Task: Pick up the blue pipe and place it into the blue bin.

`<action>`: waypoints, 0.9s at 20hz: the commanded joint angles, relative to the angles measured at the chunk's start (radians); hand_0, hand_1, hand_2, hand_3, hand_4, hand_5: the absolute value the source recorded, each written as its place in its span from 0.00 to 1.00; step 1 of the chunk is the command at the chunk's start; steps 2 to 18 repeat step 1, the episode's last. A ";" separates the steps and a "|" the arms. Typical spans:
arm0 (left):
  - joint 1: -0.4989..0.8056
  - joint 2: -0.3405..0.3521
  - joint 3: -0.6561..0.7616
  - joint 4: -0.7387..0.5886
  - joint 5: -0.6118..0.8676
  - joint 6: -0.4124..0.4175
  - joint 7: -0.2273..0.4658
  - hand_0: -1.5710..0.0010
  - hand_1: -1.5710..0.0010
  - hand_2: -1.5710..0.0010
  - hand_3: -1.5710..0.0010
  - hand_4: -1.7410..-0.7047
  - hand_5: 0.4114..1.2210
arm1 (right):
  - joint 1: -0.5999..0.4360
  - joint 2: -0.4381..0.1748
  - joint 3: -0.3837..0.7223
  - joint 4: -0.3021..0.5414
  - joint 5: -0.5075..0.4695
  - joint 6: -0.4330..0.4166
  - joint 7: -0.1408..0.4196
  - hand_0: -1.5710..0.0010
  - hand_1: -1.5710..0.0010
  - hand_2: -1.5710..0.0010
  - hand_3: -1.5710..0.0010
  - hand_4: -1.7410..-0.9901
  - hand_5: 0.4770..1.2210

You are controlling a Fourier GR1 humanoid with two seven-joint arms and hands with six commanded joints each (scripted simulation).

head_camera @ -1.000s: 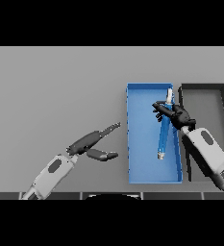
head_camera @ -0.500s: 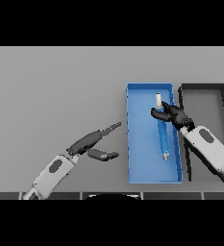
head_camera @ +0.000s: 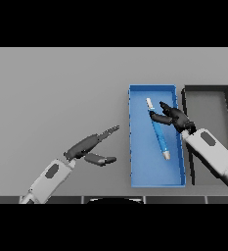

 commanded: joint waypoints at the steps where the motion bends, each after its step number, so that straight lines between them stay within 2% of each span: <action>1: 0.011 0.007 -0.003 -0.013 0.002 -0.003 -0.004 1.00 1.00 1.00 1.00 0.88 0.08 | 0.004 -0.012 0.000 -0.002 0.001 0.005 0.004 0.99 0.99 0.99 0.99 0.74 0.39; 18: 0.011 0.007 -0.003 -0.013 0.002 -0.003 -0.004 1.00 1.00 1.00 1.00 0.88 0.08 | 0.004 -0.012 0.000 -0.002 0.001 0.005 0.004 0.99 0.99 0.99 0.99 0.74 0.39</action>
